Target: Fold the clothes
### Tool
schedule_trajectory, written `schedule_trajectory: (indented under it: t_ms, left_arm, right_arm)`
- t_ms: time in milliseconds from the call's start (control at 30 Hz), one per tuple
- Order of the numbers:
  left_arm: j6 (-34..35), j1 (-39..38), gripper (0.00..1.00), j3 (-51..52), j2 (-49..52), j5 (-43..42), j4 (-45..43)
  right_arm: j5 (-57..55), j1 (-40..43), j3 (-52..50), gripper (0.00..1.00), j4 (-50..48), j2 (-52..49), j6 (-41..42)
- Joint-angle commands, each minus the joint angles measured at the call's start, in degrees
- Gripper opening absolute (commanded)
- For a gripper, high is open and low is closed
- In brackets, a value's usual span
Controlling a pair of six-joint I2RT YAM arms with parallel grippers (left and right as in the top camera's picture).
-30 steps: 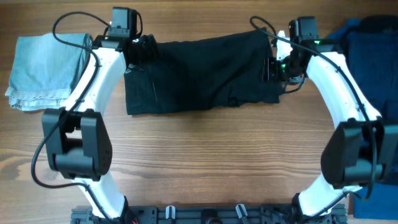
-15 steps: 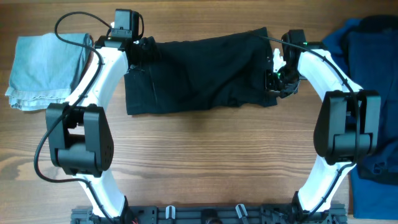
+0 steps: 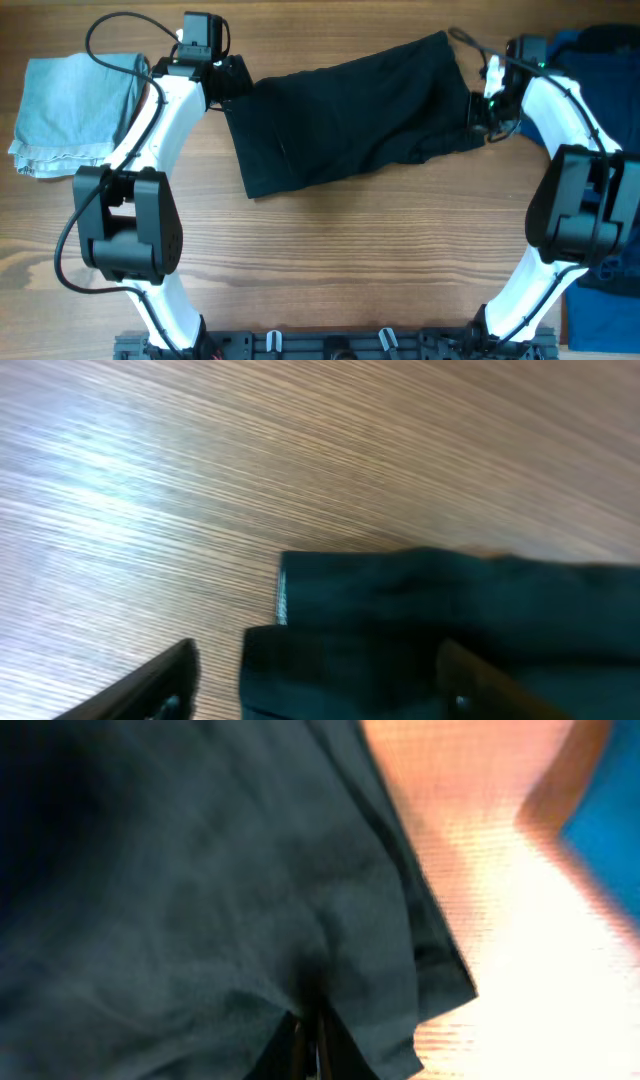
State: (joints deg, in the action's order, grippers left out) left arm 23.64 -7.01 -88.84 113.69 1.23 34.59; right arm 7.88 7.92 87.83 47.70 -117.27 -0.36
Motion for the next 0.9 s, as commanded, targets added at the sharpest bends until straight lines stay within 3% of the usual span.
schedule_trajectory:
  t_ms: [0, 33, 133, 267, 367, 633, 767, 867]
  left_arm:
    - [1.7, -0.04, 0.25, -2.14, -2.47, -15.56, 1.4]
    - [2.54, -0.31, 0.04, -2.12, -2.14, -16.9, 3.1]
    - [2.51, -1.64, 0.04, -1.79, -0.02, -16.85, 8.83]
    - [2.27, -2.75, 0.04, -0.9, 5.18, -14.75, 8.94]
    - [2.19, -2.73, 0.04, -0.9, 8.57, -6.86, 5.86]
    - [-2.58, -2.67, 0.04, -0.85, 12.68, 2.91, -6.99]
    - [-9.2, -1.46, 0.04, -0.85, 12.66, 4.24, -11.04]
    - [-9.97, 0.04, 0.04, -0.85, 12.66, 4.2, -12.68]
  right_arm:
    - [2.71, -0.24, 5.55, 0.19, 0.37, 6.64, -0.11]
    - [2.71, -0.24, 5.68, 0.31, 0.28, 7.61, 0.66]
    - [2.73, -0.24, 5.6, 0.33, 0.81, 7.98, 1.44]
    - [9.66, -0.9, 5.53, 0.15, -3.15, 7.61, 1.86]
    - [9.77, -2.4, 5.46, 0.06, -6.32, 4.98, 1.81]
    - [9.49, -4.96, 5.46, 0.05, -12.17, -5.86, 0.35]
    - [8.31, -4.96, 5.42, 0.04, -5.9, -9.92, 0.37]
    - [6.29, -4.98, 4.76, 0.04, -1.05, -12.26, 0.57]
